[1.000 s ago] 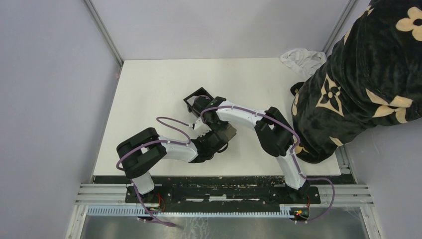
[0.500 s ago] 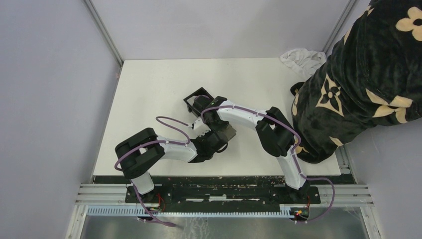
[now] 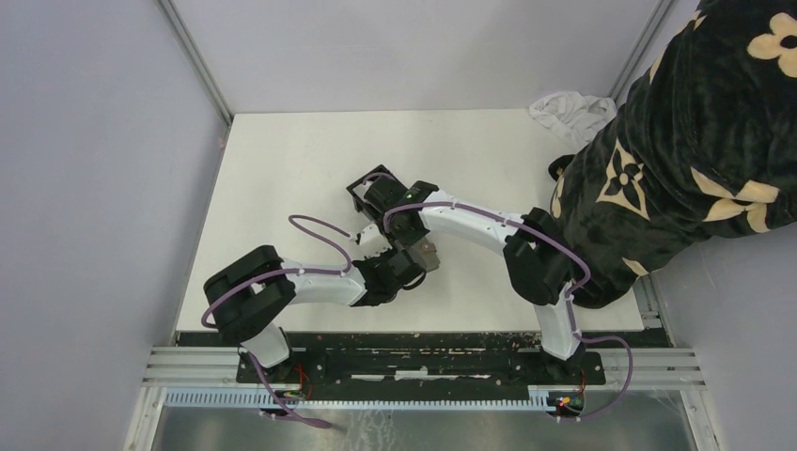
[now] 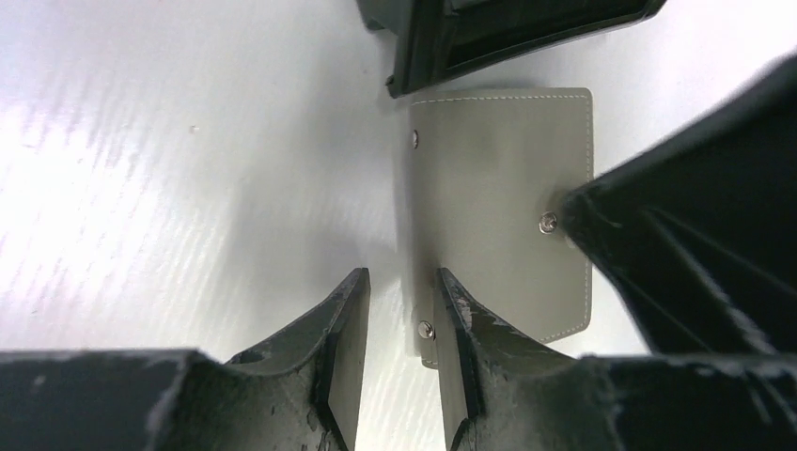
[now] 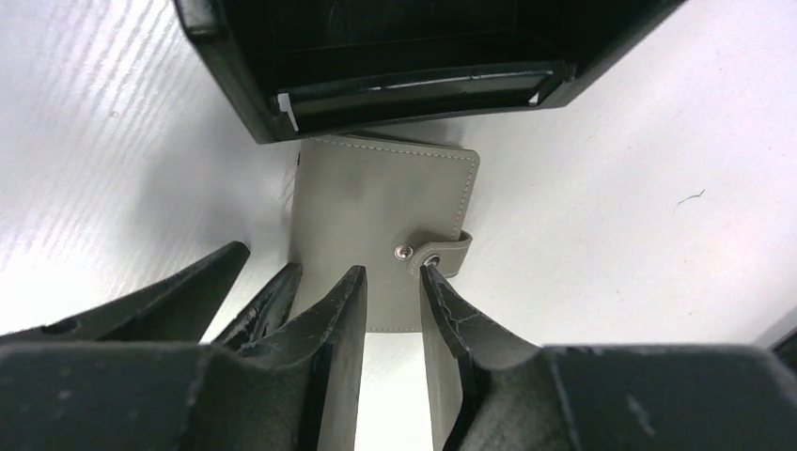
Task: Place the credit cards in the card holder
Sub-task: Close the card holder at the center of the board.
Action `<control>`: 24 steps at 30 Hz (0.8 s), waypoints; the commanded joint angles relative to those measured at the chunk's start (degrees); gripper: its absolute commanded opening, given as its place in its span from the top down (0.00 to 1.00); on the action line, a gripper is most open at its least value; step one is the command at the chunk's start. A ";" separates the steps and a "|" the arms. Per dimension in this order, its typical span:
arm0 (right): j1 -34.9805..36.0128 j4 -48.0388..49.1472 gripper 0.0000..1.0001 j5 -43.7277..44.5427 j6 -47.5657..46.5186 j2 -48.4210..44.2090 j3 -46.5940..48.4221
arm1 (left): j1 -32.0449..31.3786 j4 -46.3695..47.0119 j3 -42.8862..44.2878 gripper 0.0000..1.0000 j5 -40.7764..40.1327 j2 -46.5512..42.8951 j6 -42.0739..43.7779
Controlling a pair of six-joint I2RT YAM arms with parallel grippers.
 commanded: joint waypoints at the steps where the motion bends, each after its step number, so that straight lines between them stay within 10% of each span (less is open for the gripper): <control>1: -0.09 3.27 0.66 1.65 3.67 -5.98 -1.81 | 0.26 -9.22 0.06 0.60 -1.32 -2.26 3.14; 24: -11.52 17.09 0.59 -18.58 18.50 -14.59 -22.49 | 1.62 -10.02 1.33 0.43 -3.97 -6.61 6.72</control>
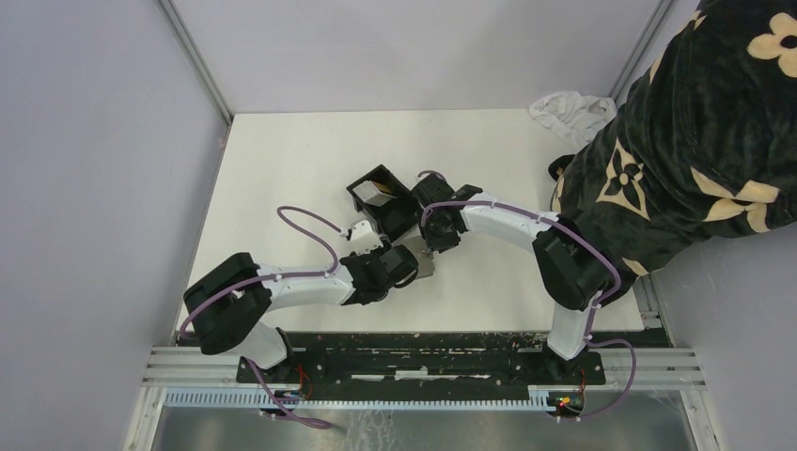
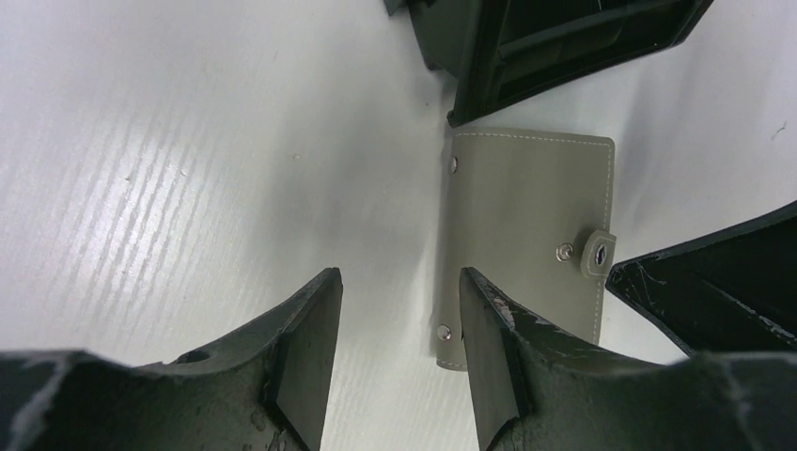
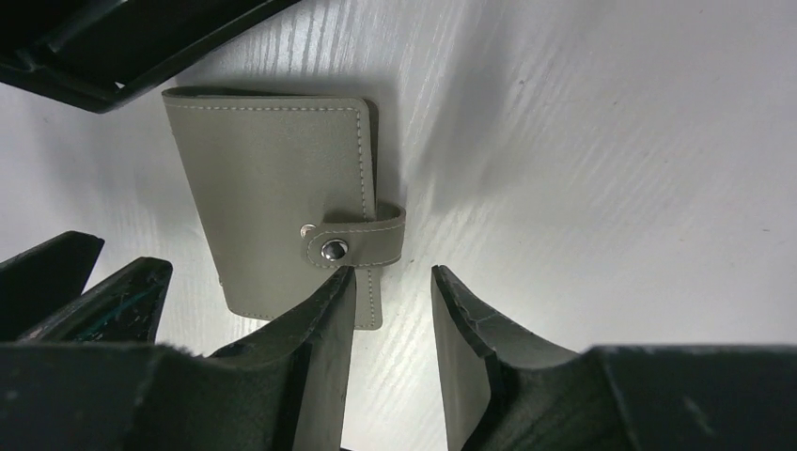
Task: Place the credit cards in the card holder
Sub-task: Close the card holder at the center of the board.
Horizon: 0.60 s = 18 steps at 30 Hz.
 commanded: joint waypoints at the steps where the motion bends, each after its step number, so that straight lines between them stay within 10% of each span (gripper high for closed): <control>1: -1.61 6.52 0.59 -5.81 4.15 -3.43 -2.34 | 0.95 0.76 1.32 0.43 -2.17 0.63 3.40; 18: -7.20 13.34 0.60 -12.11 9.07 -5.78 -7.80 | 2.83 3.41 3.27 0.44 0.09 4.53 5.63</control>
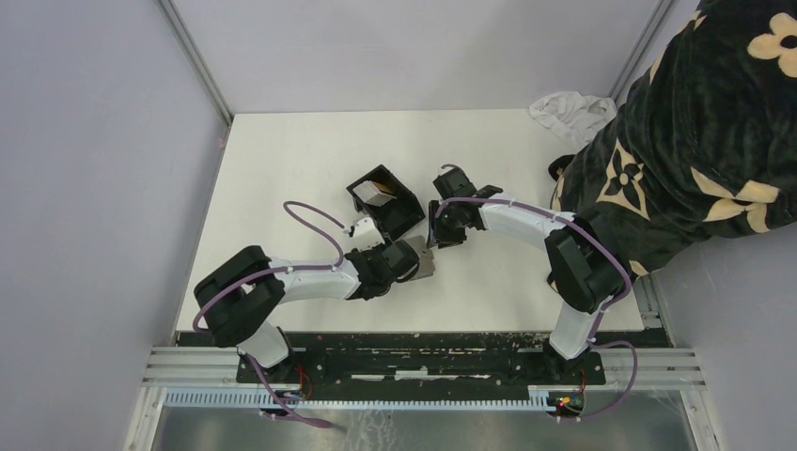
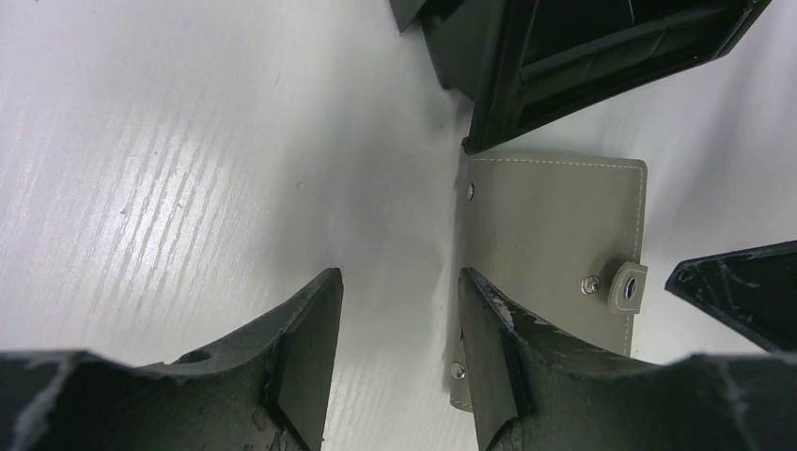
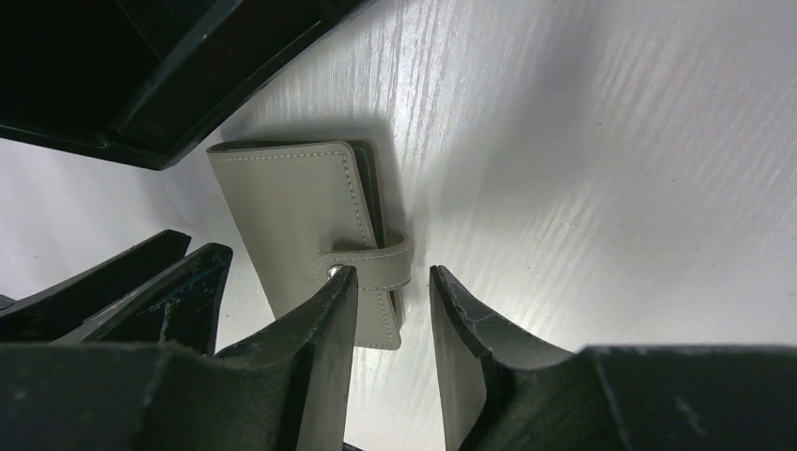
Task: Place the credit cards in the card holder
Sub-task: Close the card holder at the center of the board.
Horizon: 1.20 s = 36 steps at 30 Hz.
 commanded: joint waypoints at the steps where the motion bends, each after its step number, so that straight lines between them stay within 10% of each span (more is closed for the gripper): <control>1: -1.13 3.64 0.60 -2.12 1.88 -2.34 -0.83 | 0.50 1.91 2.38 0.44 -0.69 1.18 2.86; 36: -2.59 12.76 0.60 -11.58 7.73 1.22 -6.49 | 0.71 1.82 1.80 0.44 0.65 2.43 1.84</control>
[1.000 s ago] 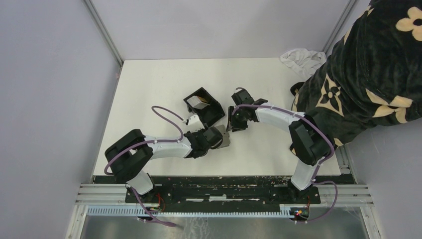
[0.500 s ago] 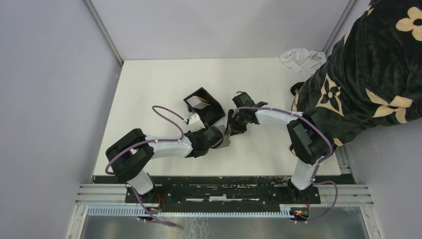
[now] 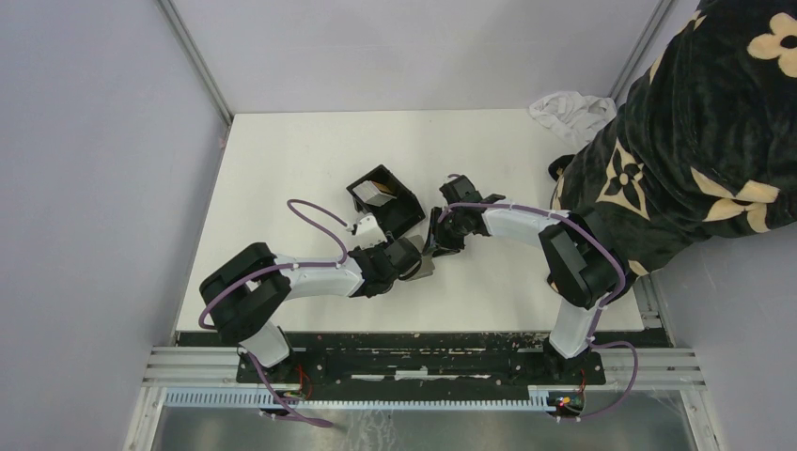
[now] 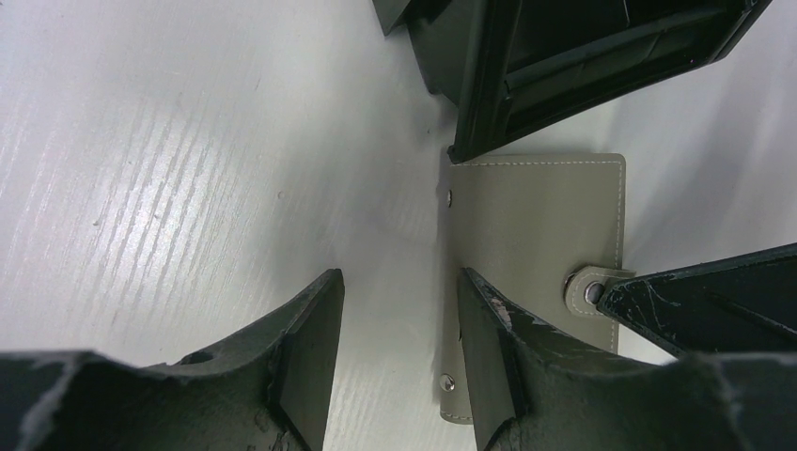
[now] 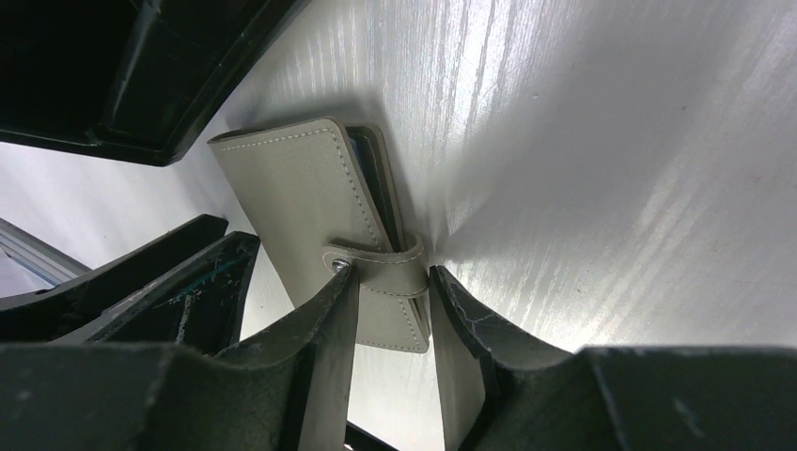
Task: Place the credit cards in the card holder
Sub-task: Close the card holder at the center of the board.
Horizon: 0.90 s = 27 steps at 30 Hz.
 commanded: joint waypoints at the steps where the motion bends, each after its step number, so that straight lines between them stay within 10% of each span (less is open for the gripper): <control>1: -0.23 4.83 0.60 -2.17 2.23 -0.26 -0.71 | 0.24 0.89 0.19 0.44 -0.07 0.12 1.12; 27: -4.35 14.52 0.59 -9.18 5.70 -0.39 -3.86 | 0.21 0.30 -0.49 0.45 0.26 0.81 1.00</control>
